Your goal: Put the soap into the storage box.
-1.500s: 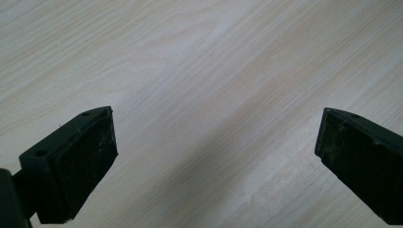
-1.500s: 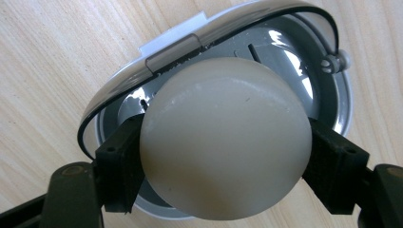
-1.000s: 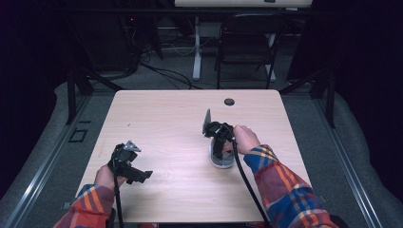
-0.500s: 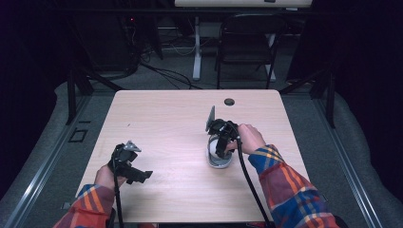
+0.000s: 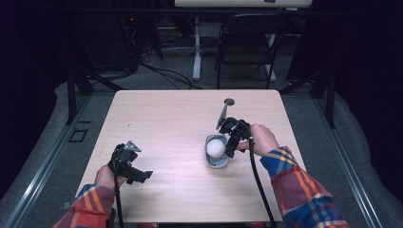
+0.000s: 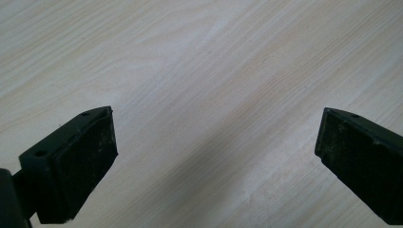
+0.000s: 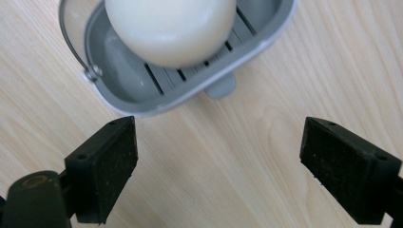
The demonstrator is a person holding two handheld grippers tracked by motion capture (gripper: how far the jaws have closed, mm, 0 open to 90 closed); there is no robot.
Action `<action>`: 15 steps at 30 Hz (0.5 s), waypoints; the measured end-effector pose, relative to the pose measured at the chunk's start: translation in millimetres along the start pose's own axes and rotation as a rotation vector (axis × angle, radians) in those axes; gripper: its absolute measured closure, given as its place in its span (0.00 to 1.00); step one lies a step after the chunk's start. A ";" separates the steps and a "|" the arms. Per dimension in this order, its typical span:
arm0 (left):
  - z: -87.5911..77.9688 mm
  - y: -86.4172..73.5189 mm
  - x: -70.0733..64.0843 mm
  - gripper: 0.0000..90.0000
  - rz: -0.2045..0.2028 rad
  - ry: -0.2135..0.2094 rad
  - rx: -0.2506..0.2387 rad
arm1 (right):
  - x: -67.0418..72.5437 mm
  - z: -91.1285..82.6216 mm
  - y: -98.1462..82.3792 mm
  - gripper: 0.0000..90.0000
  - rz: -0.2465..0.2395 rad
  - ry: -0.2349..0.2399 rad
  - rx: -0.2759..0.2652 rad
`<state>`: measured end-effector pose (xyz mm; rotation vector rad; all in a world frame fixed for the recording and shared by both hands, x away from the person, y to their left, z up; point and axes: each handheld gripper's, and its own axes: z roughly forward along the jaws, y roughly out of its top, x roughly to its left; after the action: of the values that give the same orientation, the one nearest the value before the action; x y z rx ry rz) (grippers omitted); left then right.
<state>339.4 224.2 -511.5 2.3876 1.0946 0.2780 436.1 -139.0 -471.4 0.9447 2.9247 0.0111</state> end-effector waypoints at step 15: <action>0.7 0.3 -0.3 0.00 -0.002 0.000 0.004 | -22.1 1.8 -64.6 0.08 0.092 -0.025 -0.005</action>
<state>339.7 223.6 -512.0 2.3901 1.0983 0.2756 416.3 -204.3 -473.6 1.0693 2.8548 0.0108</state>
